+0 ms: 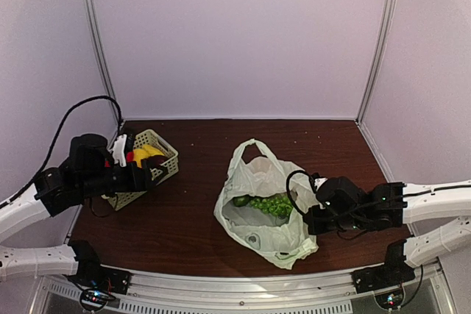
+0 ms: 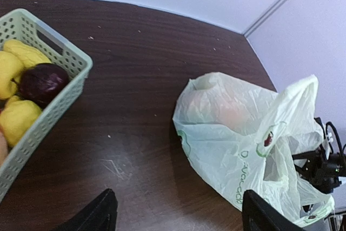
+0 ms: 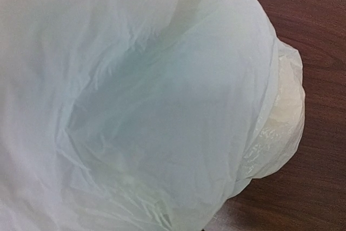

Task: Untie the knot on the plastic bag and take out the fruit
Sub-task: Reach into the gripper of the takeout bag.

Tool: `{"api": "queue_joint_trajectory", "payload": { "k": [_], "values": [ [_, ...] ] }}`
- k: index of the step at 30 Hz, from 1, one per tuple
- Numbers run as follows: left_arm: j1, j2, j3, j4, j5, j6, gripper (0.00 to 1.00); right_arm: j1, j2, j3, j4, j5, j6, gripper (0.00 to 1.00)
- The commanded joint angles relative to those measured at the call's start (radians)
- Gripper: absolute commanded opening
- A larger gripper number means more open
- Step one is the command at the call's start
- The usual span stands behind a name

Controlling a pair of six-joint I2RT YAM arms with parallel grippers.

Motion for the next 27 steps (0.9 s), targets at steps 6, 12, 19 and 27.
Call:
{"api": "queue_joint_trajectory", "payload": {
  "k": [6, 12, 19, 27],
  "values": [
    [-0.446, 0.425, 0.286, 0.237, -0.193, 0.035, 0.79, 0.004, 0.007, 0.011, 0.013, 0.011, 0.002, 0.00],
    [-0.521, 0.597, 0.361, 0.357, -0.118, 0.033, 0.70, 0.011, 0.015, 0.004, 0.034, 0.001, 0.006, 0.00],
    [-0.540, 0.741, 0.397, 0.401, -0.030, 0.066, 0.61, 0.012, 0.003, 0.009, 0.020, 0.009, 0.002, 0.00],
    [-0.538, 0.964, 0.537, 0.401, 0.076, 0.117, 0.58, 0.012, 0.006, 0.008, 0.021, 0.019, 0.005, 0.00]
  ]
}}
